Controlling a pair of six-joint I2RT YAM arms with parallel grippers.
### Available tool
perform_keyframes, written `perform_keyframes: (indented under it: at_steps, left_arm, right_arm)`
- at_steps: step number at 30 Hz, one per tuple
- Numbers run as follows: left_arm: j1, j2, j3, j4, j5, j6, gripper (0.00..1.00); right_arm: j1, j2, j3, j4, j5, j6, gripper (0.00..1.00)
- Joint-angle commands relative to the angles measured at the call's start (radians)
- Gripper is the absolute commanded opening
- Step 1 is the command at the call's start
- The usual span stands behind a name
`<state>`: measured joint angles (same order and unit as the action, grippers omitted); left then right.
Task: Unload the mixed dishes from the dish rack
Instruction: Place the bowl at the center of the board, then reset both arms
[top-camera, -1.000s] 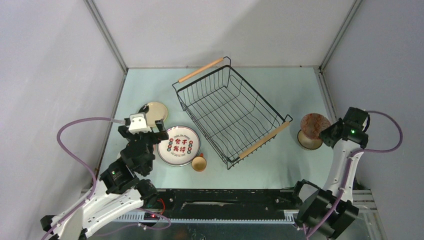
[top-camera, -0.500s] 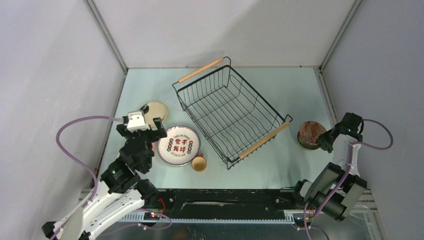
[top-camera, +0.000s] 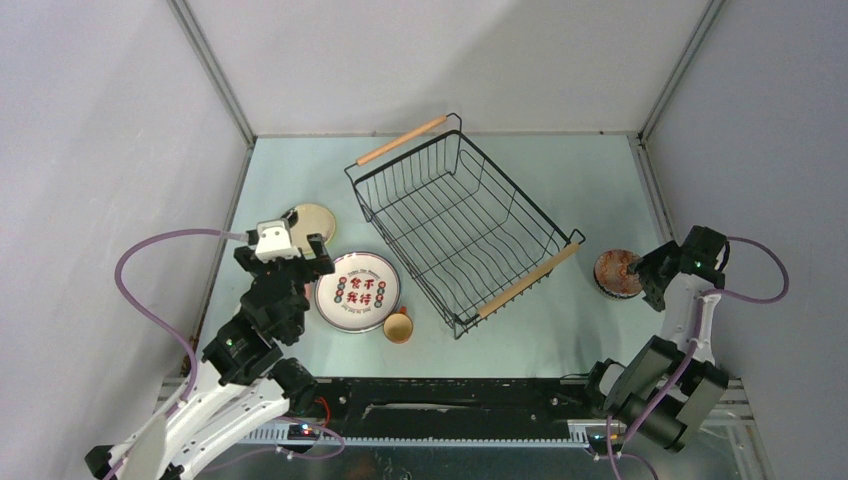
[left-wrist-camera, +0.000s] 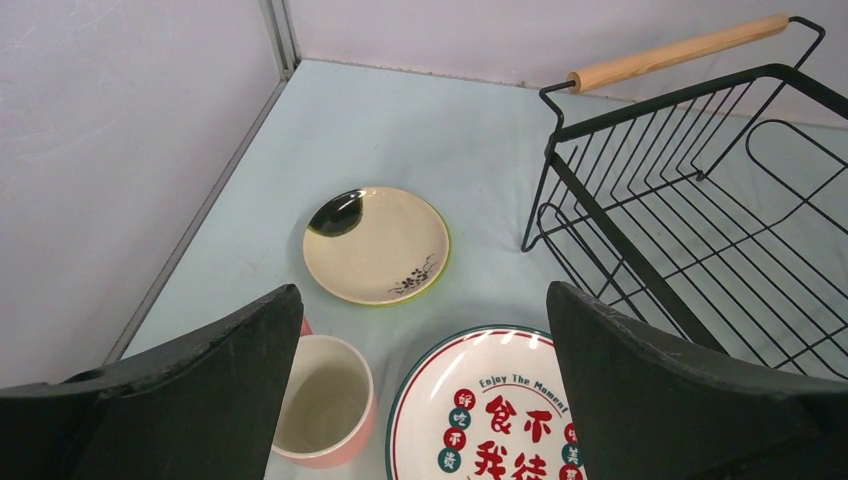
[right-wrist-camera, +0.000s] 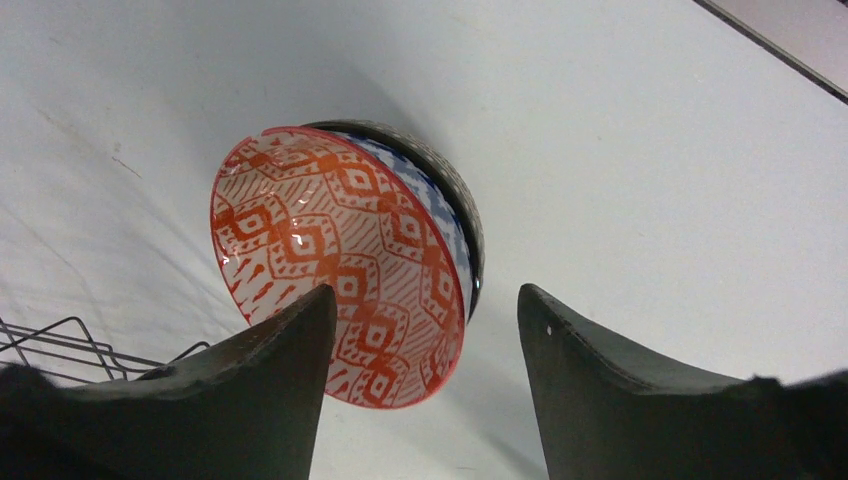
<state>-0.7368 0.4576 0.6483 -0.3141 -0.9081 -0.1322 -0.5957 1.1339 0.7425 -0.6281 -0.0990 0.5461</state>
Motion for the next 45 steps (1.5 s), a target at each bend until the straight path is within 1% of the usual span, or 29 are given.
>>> perform_keyframes:
  at_steps: [1, 2, 3, 4, 5, 7, 9, 10, 12, 14, 17, 19, 20, 21, 23, 27, 30, 34, 36, 38, 40, 41, 45]
  left_arm:
    - [0.010, -0.011, -0.006, 0.022, 0.006, -0.022, 1.00]
    - [0.011, -0.014, -0.006, 0.021, 0.006, -0.023, 1.00]
    - [0.010, -0.021, -0.005, 0.019, 0.005, -0.023, 0.99]
    - [0.011, -0.028, -0.004, 0.018, 0.002, -0.024, 0.99]
    - [0.011, -0.031, -0.004, 0.017, -0.001, -0.025, 1.00]
    - [0.012, -0.044, -0.002, 0.013, -0.009, -0.028, 1.00]
    - [0.011, -0.059, 0.008, -0.002, -0.013, -0.037, 0.99]
    - [0.011, -0.070, 0.021, -0.019, -0.017, -0.045, 0.99]
    - [0.012, -0.089, 0.047, -0.049, -0.022, -0.051, 0.99]
    - [0.011, -0.109, 0.085, -0.094, -0.029, -0.049, 0.99]
    - [0.012, -0.136, 0.148, -0.191, -0.044, -0.044, 1.00]
    - [0.011, -0.163, 0.202, -0.248, -0.050, -0.043, 1.00]
    - [0.011, -0.183, 0.224, -0.264, -0.052, -0.043, 1.00]
    - [0.012, -0.194, 0.236, -0.296, -0.053, -0.043, 1.00]
    - [0.011, -0.240, 0.266, -0.339, -0.050, -0.055, 1.00]
    - [0.011, -0.316, 0.293, -0.385, -0.045, -0.074, 1.00]
    - [0.011, -0.374, 0.286, -0.390, -0.046, -0.084, 0.99]
    - [0.012, -0.482, 0.255, -0.374, -0.049, -0.092, 1.00]
    - [0.011, -0.529, 0.220, -0.361, -0.053, -0.078, 1.00]
    - [0.012, -0.564, 0.199, -0.357, -0.058, -0.084, 1.00]
    - [0.011, -0.591, 0.180, -0.371, -0.072, -0.112, 1.00]
    - [0.011, -0.597, 0.175, -0.390, -0.087, -0.152, 1.00]
    - [0.012, -0.624, 0.160, -0.451, -0.092, -0.215, 0.99]
  right_arm:
    - [0.000, -0.069, 0.001, -0.050, 0.046, -0.003, 0.72]
    - [0.001, -0.092, 0.001, -0.064, 0.054, -0.003, 0.78]
    - [0.003, -0.107, 0.001, -0.072, 0.058, -0.003, 0.80]
    - [0.003, -0.137, 0.001, -0.087, 0.060, -0.003, 0.86]
    - [0.004, -0.155, 0.001, -0.092, 0.060, -0.003, 0.89]
    - [0.006, -0.216, 0.016, -0.114, 0.055, -0.003, 0.97]
    - [0.007, -0.282, 0.049, -0.143, 0.058, -0.016, 0.99]
    - [0.010, -0.325, 0.065, -0.167, 0.063, -0.030, 0.99]
    - [0.061, -0.369, 0.126, -0.202, 0.125, -0.057, 1.00]
    - [0.134, -0.401, 0.195, -0.232, 0.176, -0.093, 1.00]
    - [0.272, -0.451, 0.316, -0.283, 0.309, -0.146, 1.00]
    - [0.350, -0.514, 0.365, -0.281, 0.365, -0.189, 1.00]
    - [0.370, -0.541, 0.372, -0.271, 0.375, -0.216, 1.00]
    - [0.401, -0.598, 0.381, -0.252, 0.385, -0.228, 1.00]
    - [0.431, -0.677, 0.392, -0.236, 0.402, -0.249, 1.00]
    - [0.457, -0.778, 0.397, -0.242, 0.408, -0.291, 1.00]
    - [0.496, -0.836, 0.396, -0.261, 0.440, -0.300, 1.00]
    - [0.539, -0.910, 0.377, -0.246, 0.461, -0.293, 1.00]
    - [0.574, -0.937, 0.360, -0.242, 0.493, -0.294, 0.99]
    - [0.638, -0.947, 0.348, -0.258, 0.526, -0.282, 1.00]
    - [0.695, -0.947, 0.347, -0.286, 0.518, -0.270, 1.00]
    - [0.721, -0.949, 0.347, -0.310, 0.512, -0.266, 1.00]
    - [0.786, -0.998, 0.332, -0.341, 0.532, -0.266, 1.00]
